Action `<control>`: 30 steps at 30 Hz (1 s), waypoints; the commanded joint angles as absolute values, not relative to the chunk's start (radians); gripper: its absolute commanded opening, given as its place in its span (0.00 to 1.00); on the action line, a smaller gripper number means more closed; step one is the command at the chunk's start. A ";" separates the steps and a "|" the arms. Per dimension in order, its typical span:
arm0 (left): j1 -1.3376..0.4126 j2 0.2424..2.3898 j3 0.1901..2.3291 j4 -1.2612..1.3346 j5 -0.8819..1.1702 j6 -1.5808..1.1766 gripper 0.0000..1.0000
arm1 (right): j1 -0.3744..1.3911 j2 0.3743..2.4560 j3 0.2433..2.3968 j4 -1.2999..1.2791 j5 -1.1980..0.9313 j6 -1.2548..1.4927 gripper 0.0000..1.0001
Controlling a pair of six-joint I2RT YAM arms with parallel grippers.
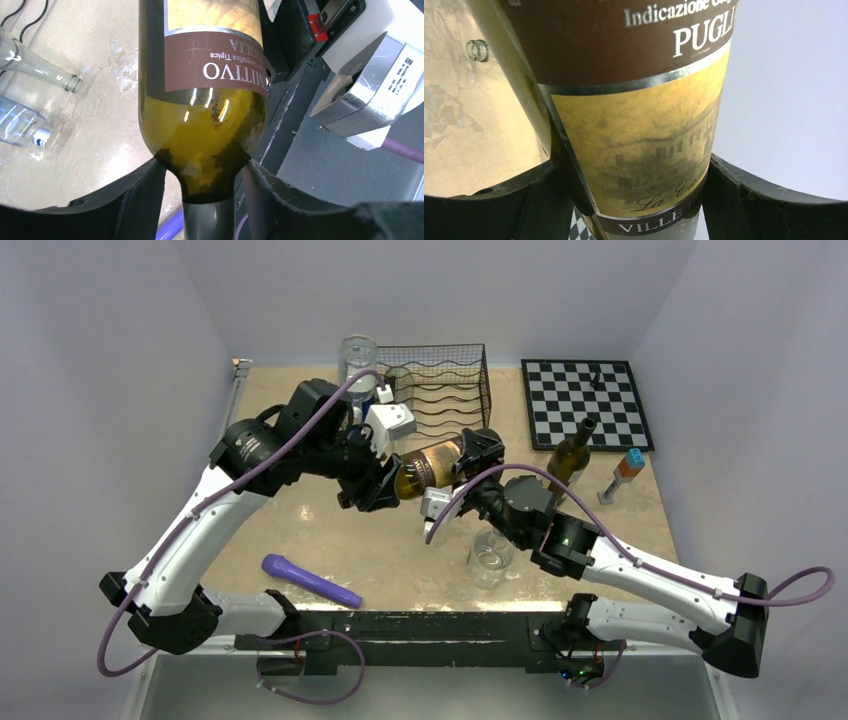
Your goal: Put the wine bottle on the wine rack
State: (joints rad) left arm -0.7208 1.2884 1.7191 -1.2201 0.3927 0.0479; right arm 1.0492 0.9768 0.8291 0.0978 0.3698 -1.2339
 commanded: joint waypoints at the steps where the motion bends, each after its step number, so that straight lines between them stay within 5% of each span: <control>1: -0.727 1.265 1.706 -1.230 0.355 0.078 0.54 | 1.055 0.955 0.979 0.253 0.421 -1.069 0.00; 6: -0.736 1.257 1.701 -1.220 0.283 0.075 0.45 | 1.055 0.970 1.027 0.211 0.453 -0.997 0.00; 13: -0.754 1.248 1.681 -1.192 0.292 0.089 0.64 | 1.055 0.972 1.110 0.094 0.455 -0.865 0.00; 25: -0.781 1.278 1.652 -1.216 0.236 0.115 0.50 | 1.055 0.957 1.166 0.012 0.420 -0.793 0.00; 30: -0.796 1.291 1.653 -1.219 0.295 0.138 0.61 | 1.057 0.939 1.122 0.050 0.362 -0.875 0.00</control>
State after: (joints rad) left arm -0.7719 1.2686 1.6714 -1.1755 0.2367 0.1249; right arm 1.0599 1.0203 1.0428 -0.3328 0.3885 -0.9588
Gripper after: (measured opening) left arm 0.611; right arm 0.789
